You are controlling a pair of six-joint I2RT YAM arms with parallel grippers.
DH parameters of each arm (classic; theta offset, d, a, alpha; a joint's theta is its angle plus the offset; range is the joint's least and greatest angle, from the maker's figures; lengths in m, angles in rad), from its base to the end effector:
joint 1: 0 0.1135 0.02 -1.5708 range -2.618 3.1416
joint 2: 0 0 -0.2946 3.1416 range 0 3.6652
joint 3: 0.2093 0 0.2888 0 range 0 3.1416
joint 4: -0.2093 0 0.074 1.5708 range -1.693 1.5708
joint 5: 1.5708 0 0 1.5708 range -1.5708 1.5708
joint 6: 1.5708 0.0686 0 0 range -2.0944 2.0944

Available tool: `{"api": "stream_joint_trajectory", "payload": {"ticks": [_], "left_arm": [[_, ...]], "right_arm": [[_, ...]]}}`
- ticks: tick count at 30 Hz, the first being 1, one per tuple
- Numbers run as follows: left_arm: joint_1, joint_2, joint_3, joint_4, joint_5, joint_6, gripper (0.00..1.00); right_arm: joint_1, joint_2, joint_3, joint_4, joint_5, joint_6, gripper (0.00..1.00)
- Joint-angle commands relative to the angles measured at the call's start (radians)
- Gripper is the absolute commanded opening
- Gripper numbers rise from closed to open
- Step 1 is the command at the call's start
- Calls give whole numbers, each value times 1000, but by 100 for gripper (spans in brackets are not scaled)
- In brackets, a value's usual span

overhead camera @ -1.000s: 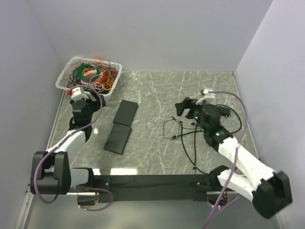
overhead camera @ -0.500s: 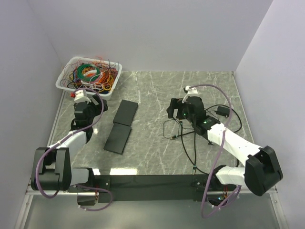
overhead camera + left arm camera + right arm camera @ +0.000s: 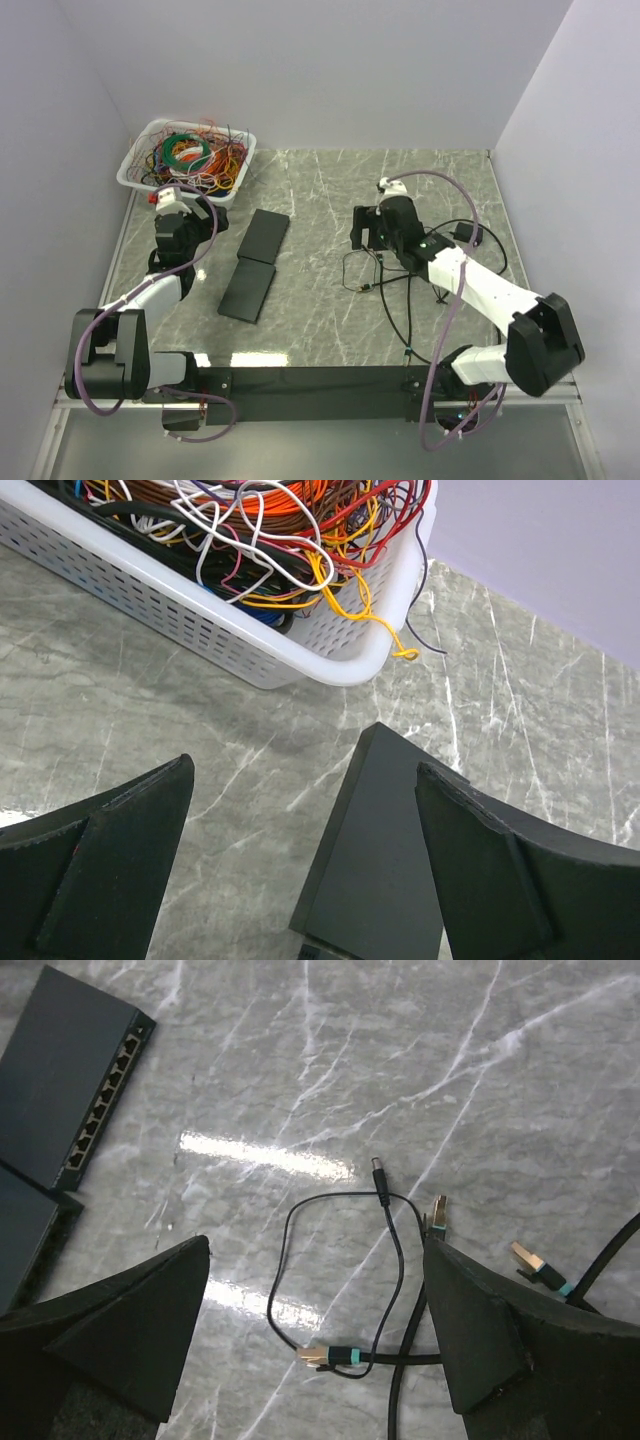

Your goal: Insert the plug into the switch port

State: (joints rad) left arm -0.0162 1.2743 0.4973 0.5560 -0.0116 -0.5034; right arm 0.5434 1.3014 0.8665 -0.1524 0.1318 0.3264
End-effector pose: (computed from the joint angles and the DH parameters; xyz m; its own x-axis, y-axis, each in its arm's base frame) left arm 0.3165 -0.0043 0.2087 -0.1943 -0.4793 -0.8559 -0.1014 0.8777 -0.4684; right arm 0.2968 0.1687 0.2542 -0.5836 0.0188 -0.8118 -0.2447 0.9492 0.1979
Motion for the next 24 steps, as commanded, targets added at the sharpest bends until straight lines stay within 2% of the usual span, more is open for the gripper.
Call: {"api": "stream_joint_trajectory", "payload": {"ticks": [1,5,11,17,18,19,24], "left_arm": [[7,-23,-3,15,15,-20,99],[15,-12,-2,13,28,-27,99],[44,8,6,9,52,-40,99],[56,13,9,5,68,-50,98],[58,13,9,10,68,-52,98],[58,13,7,9,68,-52,98],[64,26,20,-2,71,-55,97]], "right_arm": [[-8,73,97,-88,5,-10,91],[-20,174,158,-139,-44,0,88],[-26,223,166,-164,-20,3,79],[-80,277,132,-131,-50,33,62],[-89,286,132,-121,-73,34,54],[-97,297,134,-118,-87,34,51],[-131,367,157,-96,-126,30,49]]}}
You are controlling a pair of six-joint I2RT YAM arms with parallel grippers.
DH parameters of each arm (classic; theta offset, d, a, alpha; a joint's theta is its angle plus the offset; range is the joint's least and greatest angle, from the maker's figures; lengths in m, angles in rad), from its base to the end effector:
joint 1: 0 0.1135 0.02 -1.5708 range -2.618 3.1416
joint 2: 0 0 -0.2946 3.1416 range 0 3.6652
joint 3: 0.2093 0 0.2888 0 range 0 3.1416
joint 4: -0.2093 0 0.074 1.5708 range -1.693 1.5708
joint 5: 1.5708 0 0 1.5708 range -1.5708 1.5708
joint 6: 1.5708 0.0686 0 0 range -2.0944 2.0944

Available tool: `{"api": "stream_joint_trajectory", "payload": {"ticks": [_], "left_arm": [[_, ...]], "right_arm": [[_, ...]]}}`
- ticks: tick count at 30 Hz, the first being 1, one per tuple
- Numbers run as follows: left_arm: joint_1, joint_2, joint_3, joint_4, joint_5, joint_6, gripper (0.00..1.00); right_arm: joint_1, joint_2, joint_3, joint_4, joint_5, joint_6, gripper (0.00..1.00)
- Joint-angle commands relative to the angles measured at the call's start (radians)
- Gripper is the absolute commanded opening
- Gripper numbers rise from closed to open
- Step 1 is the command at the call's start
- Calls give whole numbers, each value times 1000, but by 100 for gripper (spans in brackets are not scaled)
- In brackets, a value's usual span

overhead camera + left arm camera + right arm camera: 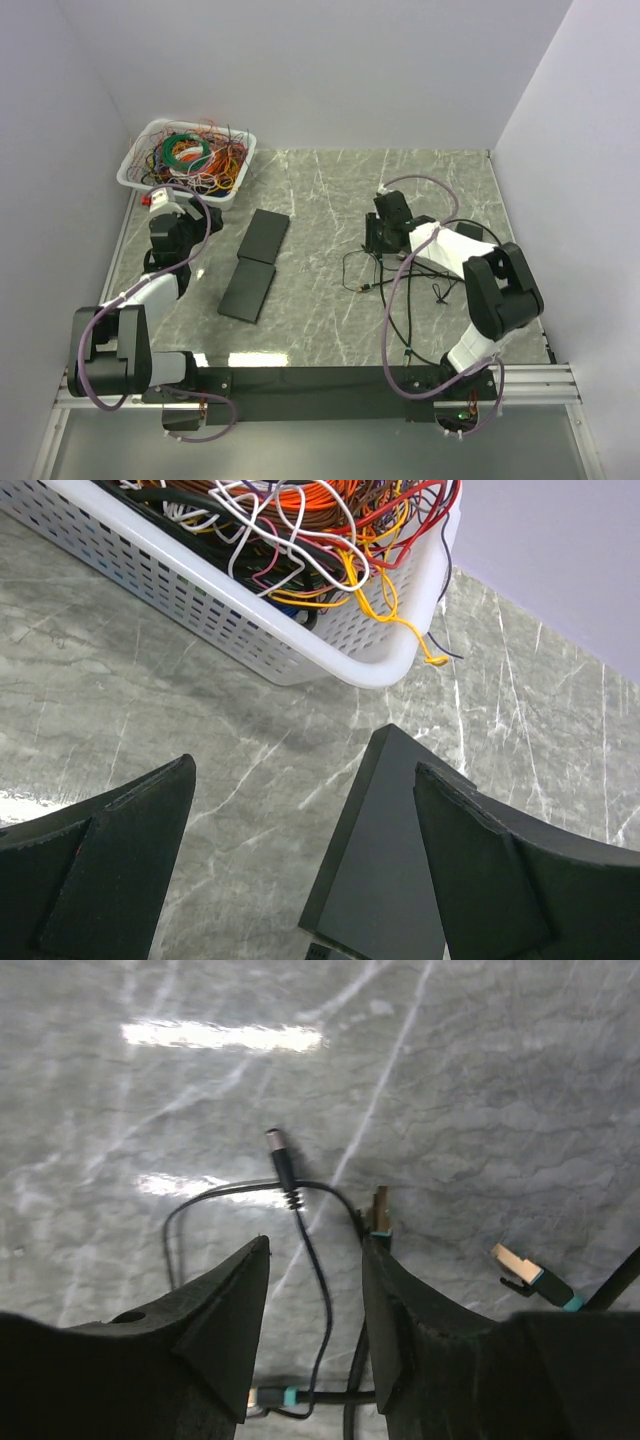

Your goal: Insert the plug into the switch port

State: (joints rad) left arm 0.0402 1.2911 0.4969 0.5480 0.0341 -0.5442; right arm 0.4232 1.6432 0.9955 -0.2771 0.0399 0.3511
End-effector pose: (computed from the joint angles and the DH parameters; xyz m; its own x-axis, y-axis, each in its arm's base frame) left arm 0.3176 0.0104 0.2025 -0.2047 -0.5261 -0.8254 -0.1322 0.8504 -0.5092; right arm 0.3555 0.1571 0.1709 -0.8172 0.0088 -0.5762 -0.1143 0.9775 0.1771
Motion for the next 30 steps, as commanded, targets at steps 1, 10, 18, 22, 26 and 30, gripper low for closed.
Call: {"api": "stream_joint_trajectory", "payload": {"ticks": [1,10,18,22,26,30], "left_arm": [[7,11,22,4,26,-16,97],[17,28,31,1,33,-20,96],[18,37,37,-5,38,-23,96],[18,39,40,-10,38,-23,96],[18,45,45,-14,38,-23,95],[18,51,48,-16,41,-23,95]], "right_arm": [[-11,36,32,27,-35,3,49],[-11,89,49,53,-69,3,42],[-11,121,64,53,-67,5,37],[-11,130,66,65,-64,14,33],[-11,133,71,62,-63,14,23],[-11,122,69,58,-58,12,17]]}}
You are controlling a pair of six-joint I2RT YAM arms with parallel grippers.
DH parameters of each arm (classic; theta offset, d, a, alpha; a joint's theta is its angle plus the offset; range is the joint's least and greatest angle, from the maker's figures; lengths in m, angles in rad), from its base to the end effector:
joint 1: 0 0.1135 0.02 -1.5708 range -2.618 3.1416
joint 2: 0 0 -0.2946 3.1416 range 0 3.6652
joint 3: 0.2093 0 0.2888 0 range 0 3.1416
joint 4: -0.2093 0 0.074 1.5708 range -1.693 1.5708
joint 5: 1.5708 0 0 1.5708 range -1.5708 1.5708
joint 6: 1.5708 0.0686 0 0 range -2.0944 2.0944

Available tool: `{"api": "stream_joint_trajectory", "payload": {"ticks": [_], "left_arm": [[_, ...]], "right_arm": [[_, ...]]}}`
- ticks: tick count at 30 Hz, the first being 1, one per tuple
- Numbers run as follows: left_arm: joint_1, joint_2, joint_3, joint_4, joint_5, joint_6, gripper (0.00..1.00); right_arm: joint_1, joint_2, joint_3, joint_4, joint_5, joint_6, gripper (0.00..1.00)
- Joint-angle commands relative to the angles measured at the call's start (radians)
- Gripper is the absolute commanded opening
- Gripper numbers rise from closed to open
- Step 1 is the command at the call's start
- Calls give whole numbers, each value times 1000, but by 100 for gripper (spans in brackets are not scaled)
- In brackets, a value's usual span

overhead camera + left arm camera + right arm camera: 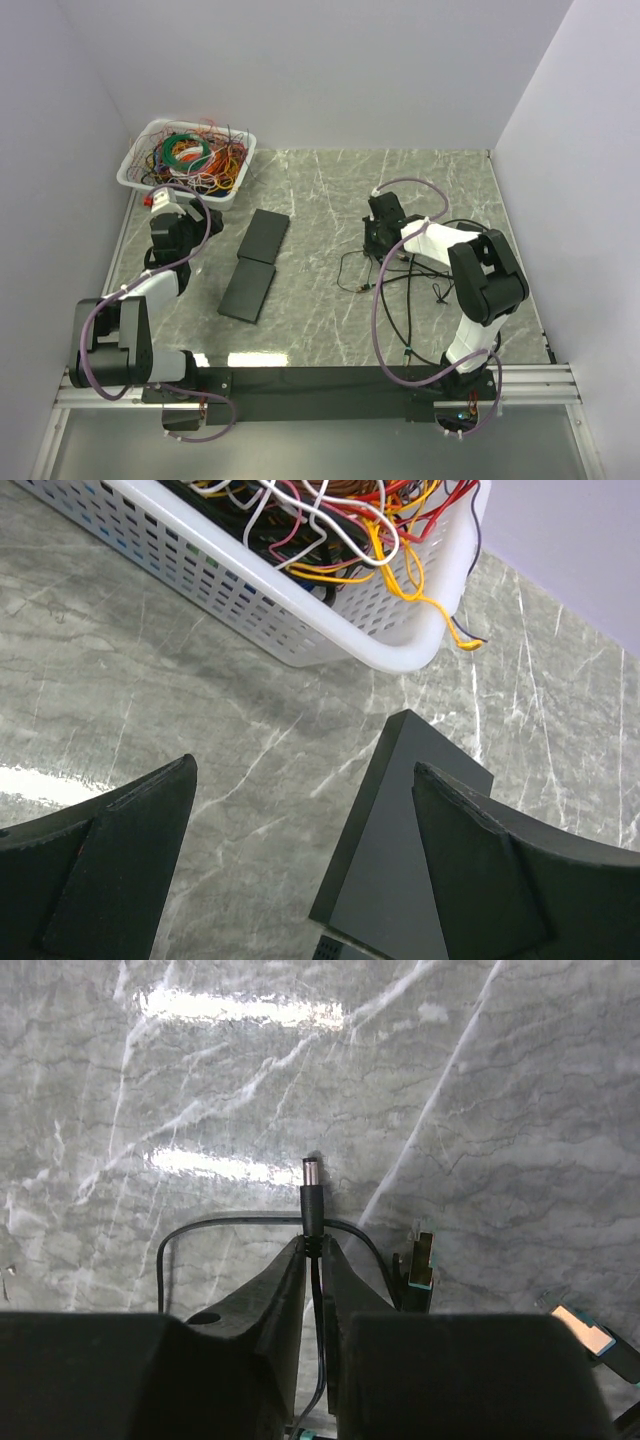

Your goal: Insert the plug into the switch port

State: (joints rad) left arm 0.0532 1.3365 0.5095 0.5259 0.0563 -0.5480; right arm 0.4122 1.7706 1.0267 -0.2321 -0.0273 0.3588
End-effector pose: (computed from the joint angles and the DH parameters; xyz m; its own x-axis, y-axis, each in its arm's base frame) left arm 0.3229 0.0133 0.1905 -0.2531 -0.5344 -0.8065 -0.1538 0.8452 -0.5118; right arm 0.3720 0.1647 0.1370 -0.8561 0.0088 -0.5167 -0.1216 0.9684 0.2179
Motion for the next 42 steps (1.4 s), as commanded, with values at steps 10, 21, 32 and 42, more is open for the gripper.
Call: {"api": "stream_joint_trajectory", "payload": {"ticks": [10,21,32,42], "left_arm": [[7,21,38,9,37,-20,95],[5,56,55,17,83,-18,94],[-95,257,288,-122,198,79,97],[-107,481,489,-210,373,86,92]], "right_arm": [[8,-123,62,-55,-36,-11,11],[63,-214,108,-141,-121,-53,17],[223,-21,308,-182,-131,-165,4],[244,142,388,-153,-138,-199,0]]}}
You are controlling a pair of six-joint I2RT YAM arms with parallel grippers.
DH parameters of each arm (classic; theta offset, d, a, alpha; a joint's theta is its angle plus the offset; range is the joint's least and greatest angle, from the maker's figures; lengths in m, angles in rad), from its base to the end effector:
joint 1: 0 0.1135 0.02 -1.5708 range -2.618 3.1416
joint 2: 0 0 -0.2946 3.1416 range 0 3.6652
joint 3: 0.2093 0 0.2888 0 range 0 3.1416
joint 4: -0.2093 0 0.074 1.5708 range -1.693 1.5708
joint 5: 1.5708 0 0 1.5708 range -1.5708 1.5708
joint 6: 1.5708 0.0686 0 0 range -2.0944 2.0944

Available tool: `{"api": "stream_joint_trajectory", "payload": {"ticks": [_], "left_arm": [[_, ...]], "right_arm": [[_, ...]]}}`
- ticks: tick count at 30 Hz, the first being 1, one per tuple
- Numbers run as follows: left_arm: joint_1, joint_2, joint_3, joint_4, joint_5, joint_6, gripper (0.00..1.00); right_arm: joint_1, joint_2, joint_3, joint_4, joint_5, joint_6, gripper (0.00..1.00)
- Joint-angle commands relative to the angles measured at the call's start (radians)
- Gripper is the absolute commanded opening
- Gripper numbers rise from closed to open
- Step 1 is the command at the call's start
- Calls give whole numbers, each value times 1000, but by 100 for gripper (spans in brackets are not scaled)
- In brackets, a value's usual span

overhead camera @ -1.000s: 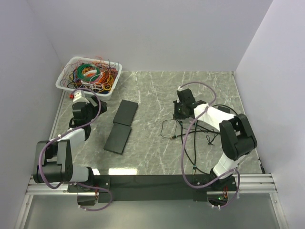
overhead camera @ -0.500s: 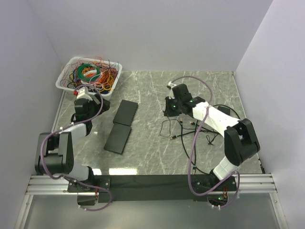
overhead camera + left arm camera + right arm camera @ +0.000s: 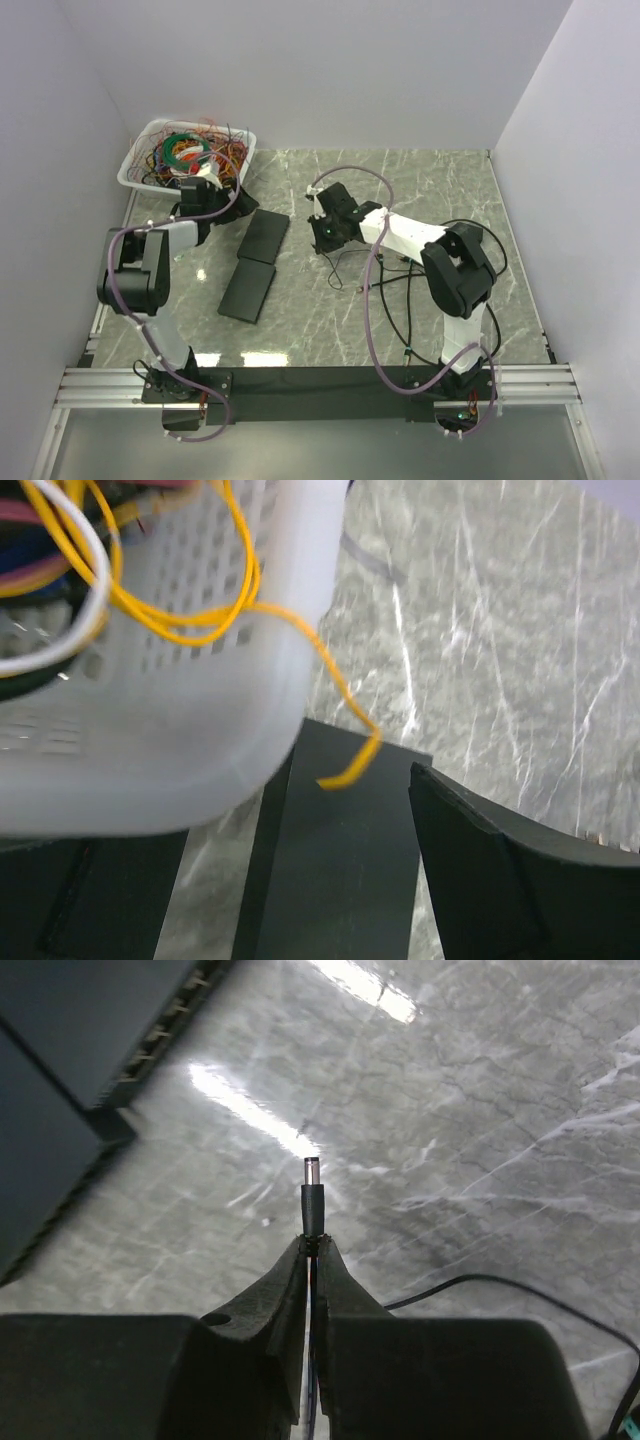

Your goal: Insert the plug into the switch port

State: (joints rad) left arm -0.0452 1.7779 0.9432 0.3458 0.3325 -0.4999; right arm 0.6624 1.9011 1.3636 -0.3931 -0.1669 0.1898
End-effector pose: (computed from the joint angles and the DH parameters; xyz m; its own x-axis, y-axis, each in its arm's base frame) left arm 0.4358 -0.0421 0.1675 -0.5702 -0.4277 -0.7013 0.0653 0.8275 -0.5577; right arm 0.3664 0.3002 0.1855 -0.7502 -0.3492 -0.5615 -0.5531 0.7967 0.2435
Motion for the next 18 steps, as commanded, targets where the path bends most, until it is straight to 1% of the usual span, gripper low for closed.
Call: {"api": "stream_joint_trajectory", "payload": {"ticks": [1,5,6,10,13,15,17,18], "left_arm": [[-15,61,60,-34,91,35,92],[-65,100,91,-65,77,29,92],[-73,104,100,-95,48,38,92],[-94,132,141,-136,37,52,91],[-119,140,155,-152,45,81,86],[-136,141,161,-159,49,99,86],[-168,150,181,-174,50,138,86],[-179,155,190,-182,45,152,86]], "right_arm": [[-7,18,52,11,9,-30,0],[-7,7,31,26,29,-44,0],[-7,-5,23,36,36,-46,0],[-21,-30,-33,74,24,-27,0],[-29,-34,-58,97,0,-15,0],[-33,-45,-70,118,-2,-7,0],[-35,-65,-116,152,15,16,0],[-34,-94,-138,196,20,23,0]]}}
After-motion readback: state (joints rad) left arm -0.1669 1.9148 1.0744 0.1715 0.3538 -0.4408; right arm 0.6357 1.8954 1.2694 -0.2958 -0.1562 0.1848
